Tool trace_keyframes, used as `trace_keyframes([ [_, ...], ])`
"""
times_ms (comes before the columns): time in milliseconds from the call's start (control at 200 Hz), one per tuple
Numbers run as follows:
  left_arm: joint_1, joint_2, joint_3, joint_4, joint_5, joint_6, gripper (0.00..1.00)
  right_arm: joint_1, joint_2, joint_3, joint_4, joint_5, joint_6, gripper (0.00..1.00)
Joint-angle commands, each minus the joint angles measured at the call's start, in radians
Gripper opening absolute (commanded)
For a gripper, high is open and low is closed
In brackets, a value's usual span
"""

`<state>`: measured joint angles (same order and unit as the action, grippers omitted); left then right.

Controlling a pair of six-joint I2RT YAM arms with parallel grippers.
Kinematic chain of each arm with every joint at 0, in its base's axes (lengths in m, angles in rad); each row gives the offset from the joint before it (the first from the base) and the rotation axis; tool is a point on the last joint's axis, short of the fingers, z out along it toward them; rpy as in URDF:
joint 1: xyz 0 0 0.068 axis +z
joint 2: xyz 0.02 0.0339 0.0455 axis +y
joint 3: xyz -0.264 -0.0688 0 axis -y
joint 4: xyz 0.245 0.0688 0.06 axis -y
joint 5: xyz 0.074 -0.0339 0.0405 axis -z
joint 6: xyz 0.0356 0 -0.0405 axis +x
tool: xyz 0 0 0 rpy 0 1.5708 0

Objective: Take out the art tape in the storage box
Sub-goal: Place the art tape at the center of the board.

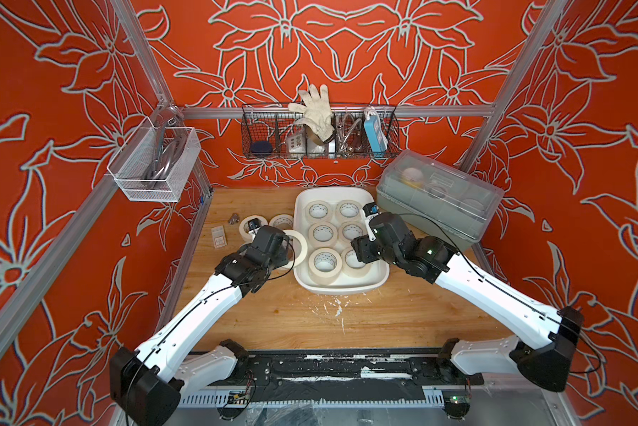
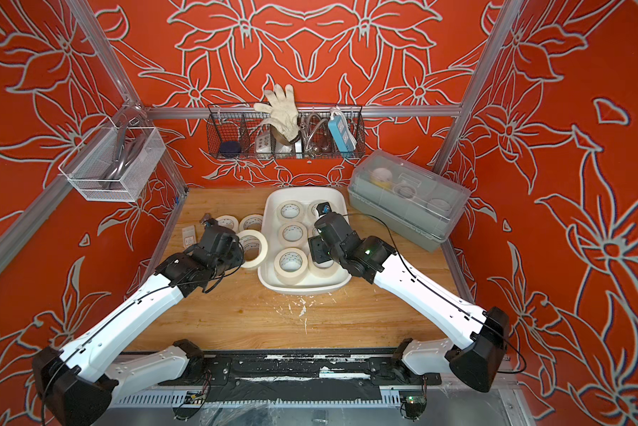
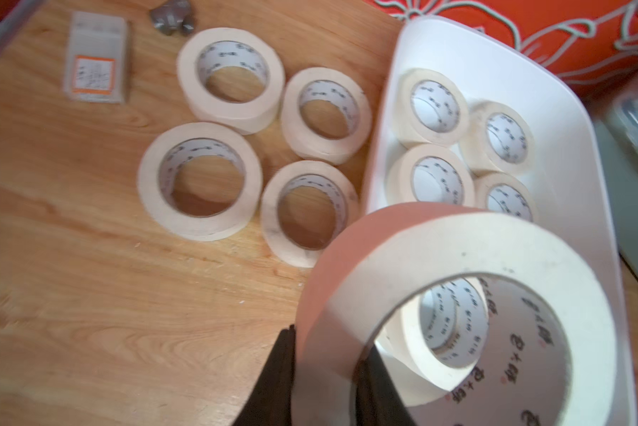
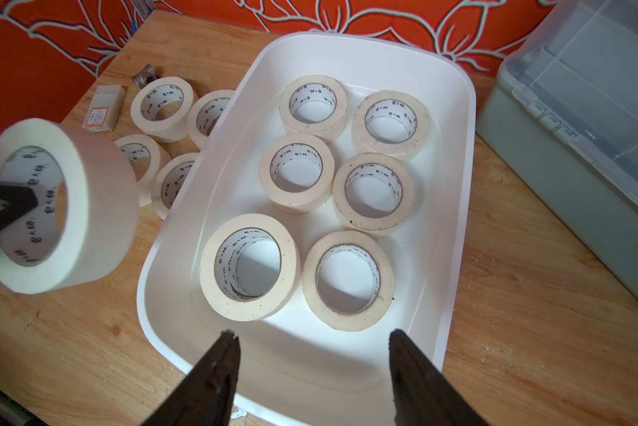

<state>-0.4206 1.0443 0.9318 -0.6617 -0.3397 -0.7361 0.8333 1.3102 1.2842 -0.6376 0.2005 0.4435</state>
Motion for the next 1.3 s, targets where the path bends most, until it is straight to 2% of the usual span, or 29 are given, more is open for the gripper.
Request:
trace_keyframes([
  [0, 0.060, -0.047, -0.081, 0.016, -0.027, -0.086, 0.00, -0.020, 0.025, -0.023, 0.022, -0.057, 0.035, 0.67],
  [180, 0.117, -0.094, -0.222, 0.014, 0.023, -0.120, 0.00, -0.043, 0.048, -0.046, 0.056, -0.110, 0.054, 0.67],
  [445, 0.118, -0.063, -0.375, 0.120, 0.125, -0.126, 0.00, -0.056, 0.099, -0.051, 0.074, -0.155, 0.065, 0.66],
  [696, 0.118, 0.088, -0.377, 0.227, 0.213, -0.046, 0.00, -0.072, 0.166, -0.051, 0.105, -0.254, 0.085, 0.64],
  [921, 0.118, 0.149, -0.354, 0.252, 0.235, -0.021, 0.00, -0.072, 0.224, -0.052, 0.142, -0.308, 0.110, 0.64],
  [1111, 0.118, 0.162, -0.340, 0.242, 0.231, -0.010, 0.24, -0.072, 0.279, -0.053, 0.162, -0.327, 0.118, 0.63],
  [1211, 0.118, 0.159, -0.325, 0.228, 0.225, -0.006, 0.32, -0.072, 0.307, -0.056, 0.173, -0.337, 0.125, 0.63],
  [1291, 0.118, 0.150, -0.319, 0.220, 0.209, -0.003, 0.33, -0.072, 0.327, -0.055, 0.174, -0.337, 0.132, 0.63],
])
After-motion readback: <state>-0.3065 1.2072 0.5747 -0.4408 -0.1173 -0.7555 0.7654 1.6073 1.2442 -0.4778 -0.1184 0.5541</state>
